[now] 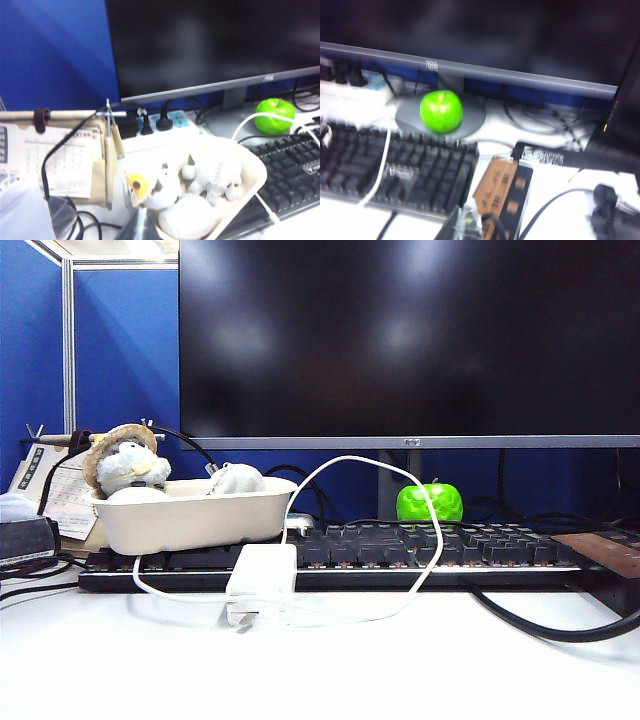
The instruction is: Identity fluffy octopus among items on the table, put them into the paper lunch box.
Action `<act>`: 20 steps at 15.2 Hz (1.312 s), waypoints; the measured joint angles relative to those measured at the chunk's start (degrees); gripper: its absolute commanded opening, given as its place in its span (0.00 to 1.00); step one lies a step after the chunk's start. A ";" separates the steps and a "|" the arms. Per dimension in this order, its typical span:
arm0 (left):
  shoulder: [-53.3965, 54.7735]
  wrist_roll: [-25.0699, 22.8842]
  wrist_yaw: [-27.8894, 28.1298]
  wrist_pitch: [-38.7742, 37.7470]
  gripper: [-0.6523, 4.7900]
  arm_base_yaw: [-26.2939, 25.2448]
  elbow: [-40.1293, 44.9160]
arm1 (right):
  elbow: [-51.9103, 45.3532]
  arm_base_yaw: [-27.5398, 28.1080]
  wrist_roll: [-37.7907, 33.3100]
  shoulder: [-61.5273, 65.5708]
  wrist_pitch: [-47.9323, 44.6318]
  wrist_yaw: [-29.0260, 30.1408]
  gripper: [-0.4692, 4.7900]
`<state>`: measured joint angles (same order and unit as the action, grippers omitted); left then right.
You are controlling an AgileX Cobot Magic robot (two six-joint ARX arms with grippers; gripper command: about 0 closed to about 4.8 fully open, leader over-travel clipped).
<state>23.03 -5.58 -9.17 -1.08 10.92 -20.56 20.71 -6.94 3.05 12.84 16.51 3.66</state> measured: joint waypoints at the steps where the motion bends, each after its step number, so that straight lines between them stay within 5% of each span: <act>1: 0.00 0.00 0.00 -0.39 0.11 0.00 0.09 | -0.79 0.00 0.00 0.02 0.20 0.00 0.08; 15: -0.17 0.00 0.00 -5.79 0.11 0.00 0.09 | -1.14 0.00 0.00 0.00 2.45 0.02 0.08; 20: -9.84 0.00 0.28 -6.43 0.12 -0.35 0.09 | -1.14 0.00 0.00 0.00 2.45 0.02 0.08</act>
<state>13.19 -5.58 -8.88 -7.51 10.57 -20.47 19.57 -6.94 3.05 12.84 18.96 3.68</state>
